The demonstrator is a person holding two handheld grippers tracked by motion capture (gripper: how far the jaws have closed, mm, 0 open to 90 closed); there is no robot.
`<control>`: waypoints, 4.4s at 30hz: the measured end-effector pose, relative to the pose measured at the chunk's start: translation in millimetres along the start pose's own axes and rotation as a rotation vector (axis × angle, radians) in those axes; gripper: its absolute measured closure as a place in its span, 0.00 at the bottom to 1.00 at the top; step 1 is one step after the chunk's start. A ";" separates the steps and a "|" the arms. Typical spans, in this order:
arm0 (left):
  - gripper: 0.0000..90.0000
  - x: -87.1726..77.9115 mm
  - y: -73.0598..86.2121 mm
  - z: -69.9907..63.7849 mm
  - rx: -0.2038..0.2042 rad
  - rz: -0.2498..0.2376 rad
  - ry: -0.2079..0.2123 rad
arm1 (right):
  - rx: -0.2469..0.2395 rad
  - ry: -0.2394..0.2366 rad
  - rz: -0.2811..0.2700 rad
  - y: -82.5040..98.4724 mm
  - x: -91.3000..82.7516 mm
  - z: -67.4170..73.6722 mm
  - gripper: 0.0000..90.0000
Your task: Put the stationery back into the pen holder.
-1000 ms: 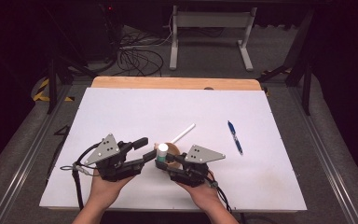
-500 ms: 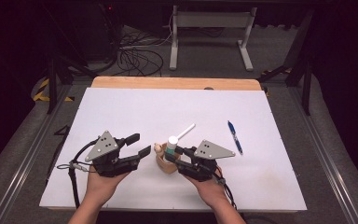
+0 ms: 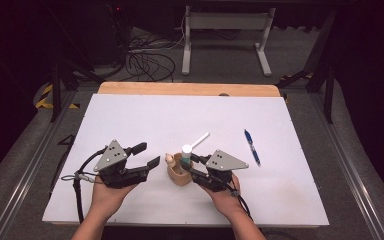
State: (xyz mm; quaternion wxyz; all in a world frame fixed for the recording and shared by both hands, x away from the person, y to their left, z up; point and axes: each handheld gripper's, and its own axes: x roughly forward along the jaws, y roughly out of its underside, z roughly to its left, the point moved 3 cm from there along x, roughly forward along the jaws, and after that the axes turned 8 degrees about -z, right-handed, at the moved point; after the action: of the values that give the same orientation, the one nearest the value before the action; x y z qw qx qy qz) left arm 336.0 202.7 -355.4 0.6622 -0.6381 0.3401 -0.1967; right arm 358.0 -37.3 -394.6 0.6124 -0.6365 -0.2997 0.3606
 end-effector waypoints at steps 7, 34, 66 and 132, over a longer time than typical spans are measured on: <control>0.38 1.1 2.9 2.5 -0.004 0.011 -0.010 | -0.010 0.004 0.030 7.2 3.7 -1.5 0.74; 0.38 0.7 4.5 6.0 -0.005 0.017 -0.023 | -0.010 -0.001 0.064 15.3 8.0 -3.7 0.73; 0.39 1.3 5.0 5.7 -0.009 0.015 -0.019 | 0.001 -0.025 0.083 17.2 10.0 0.4 0.72; 0.35 41.2 7.8 39.5 -0.034 0.035 -0.020 | 0.077 0.091 -0.083 -11.0 -66.1 -54.7 0.18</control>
State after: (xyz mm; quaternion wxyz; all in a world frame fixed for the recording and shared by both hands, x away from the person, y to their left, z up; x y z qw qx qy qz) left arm 390.8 202.9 -373.1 0.6579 -0.6452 0.3480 -0.1726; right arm 366.8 -121.7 -378.1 0.6638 -0.6153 -0.2837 0.3167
